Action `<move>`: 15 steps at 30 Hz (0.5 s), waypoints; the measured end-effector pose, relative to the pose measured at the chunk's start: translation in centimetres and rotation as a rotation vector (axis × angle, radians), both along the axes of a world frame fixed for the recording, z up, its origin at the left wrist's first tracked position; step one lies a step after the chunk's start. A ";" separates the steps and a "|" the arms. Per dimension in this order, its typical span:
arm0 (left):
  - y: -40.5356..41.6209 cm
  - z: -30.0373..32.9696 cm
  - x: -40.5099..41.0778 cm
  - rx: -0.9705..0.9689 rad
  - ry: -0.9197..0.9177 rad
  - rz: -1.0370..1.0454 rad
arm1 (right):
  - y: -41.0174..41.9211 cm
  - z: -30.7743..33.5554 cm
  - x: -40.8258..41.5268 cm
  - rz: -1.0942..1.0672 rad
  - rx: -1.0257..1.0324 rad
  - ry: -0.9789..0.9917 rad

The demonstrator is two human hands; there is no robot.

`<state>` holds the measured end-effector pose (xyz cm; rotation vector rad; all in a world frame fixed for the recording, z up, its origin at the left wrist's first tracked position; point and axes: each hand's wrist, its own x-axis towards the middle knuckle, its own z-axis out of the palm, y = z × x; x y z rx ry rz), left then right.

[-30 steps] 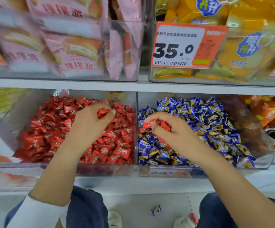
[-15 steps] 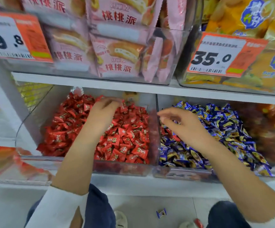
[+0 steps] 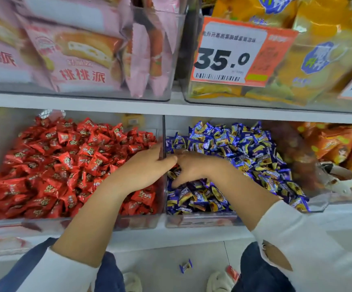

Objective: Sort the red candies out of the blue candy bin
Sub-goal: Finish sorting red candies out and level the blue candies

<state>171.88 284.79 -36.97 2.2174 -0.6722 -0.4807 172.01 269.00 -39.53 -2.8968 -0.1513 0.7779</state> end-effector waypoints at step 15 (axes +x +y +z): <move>0.2 -0.4 0.6 0.027 0.052 -0.028 | -4.5 1.3 -1.2 0.029 -0.193 -0.376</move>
